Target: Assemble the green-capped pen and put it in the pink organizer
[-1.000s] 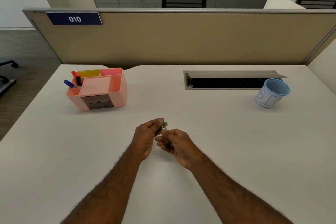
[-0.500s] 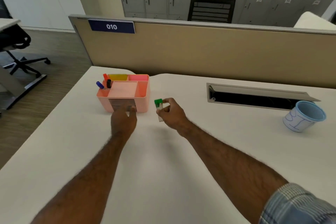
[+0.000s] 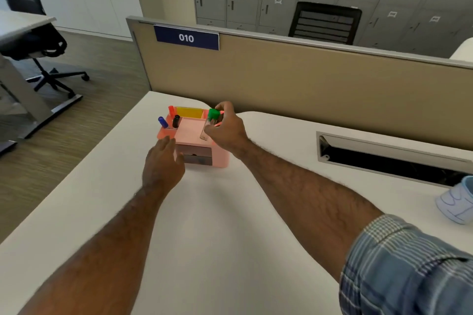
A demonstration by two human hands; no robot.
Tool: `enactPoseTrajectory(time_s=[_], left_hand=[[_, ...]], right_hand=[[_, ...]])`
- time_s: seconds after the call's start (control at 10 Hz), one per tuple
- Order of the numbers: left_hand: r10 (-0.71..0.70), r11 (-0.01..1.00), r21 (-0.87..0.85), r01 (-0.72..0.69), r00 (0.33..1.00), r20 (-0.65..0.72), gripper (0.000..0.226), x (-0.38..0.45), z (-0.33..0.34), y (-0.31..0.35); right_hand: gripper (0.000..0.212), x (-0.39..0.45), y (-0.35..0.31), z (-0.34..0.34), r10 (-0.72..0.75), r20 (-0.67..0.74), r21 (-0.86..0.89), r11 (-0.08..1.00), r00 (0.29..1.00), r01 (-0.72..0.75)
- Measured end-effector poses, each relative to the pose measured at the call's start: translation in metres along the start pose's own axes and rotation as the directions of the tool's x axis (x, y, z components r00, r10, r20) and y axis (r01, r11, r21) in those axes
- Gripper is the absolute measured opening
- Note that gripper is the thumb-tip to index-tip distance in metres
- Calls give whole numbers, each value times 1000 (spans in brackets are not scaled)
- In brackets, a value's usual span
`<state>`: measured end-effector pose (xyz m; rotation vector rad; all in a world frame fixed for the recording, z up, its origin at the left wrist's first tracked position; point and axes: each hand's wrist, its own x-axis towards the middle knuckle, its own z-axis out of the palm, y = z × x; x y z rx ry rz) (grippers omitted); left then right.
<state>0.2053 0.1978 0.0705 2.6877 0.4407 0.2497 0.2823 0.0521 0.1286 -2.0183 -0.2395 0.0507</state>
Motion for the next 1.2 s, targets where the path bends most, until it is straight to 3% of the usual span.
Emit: enactPoseTrajectory(time_s=[0.2,0.4,0.5,0.7,1.0,1.2], left_hand=[[34,999,-33,-36,998,-46,56,1,10,-10],[42,996,-73,-48,996,-82,60,-2,14,-12],[44,996,-73,-50,995,-85,64,-2,15,-11],[45,995,-81,-51,996,-77,67,-1,15,-11],[-10,992,-122,9,1000,-4,57,-1,4,3],[102,984,-155,-93,993,57,49,-22,0,43]], right_hand=[[43,22,1,21,-52,-58,-53,997,997,48],[36,33,13,34,-107,37,-178,978,994,112],[32,36,22,34,-119,100,-328,933,988,145],[27,38,34,32,-170,127,-465,860,977,210],[53,10,21,5,-212,22,-442,875,977,200],[56,-24,18,-41,-221,-11,-507,842,975,185]])
